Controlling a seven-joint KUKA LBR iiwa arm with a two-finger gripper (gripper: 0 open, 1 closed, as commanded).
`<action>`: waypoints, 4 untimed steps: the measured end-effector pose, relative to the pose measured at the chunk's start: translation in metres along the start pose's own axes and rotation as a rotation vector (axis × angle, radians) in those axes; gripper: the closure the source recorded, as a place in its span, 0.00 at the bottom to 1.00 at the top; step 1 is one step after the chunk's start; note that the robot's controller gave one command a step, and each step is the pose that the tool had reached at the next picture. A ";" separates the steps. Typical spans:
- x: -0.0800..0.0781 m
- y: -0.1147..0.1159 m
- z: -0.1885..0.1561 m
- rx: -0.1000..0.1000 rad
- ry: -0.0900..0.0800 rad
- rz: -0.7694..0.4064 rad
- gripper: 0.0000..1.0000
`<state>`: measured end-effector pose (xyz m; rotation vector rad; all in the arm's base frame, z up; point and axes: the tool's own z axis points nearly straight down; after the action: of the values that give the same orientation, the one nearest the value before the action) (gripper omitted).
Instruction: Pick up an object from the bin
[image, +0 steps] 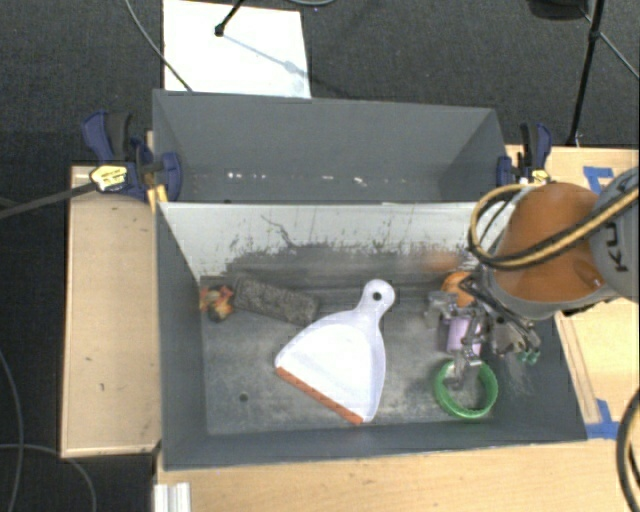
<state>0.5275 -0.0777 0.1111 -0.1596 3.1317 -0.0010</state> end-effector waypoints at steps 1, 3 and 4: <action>-0.035 0.042 0.007 0.000 0.003 -0.173 0.00; 0.042 0.032 0.023 -0.001 0.005 -0.652 0.00; 0.029 -0.025 0.038 -0.002 0.002 -0.219 1.00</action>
Offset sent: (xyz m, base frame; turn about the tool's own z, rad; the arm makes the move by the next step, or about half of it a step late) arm -0.0409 0.0031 0.0031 -0.3712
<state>0.5018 -0.1059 0.0727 -0.5013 3.0973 0.0017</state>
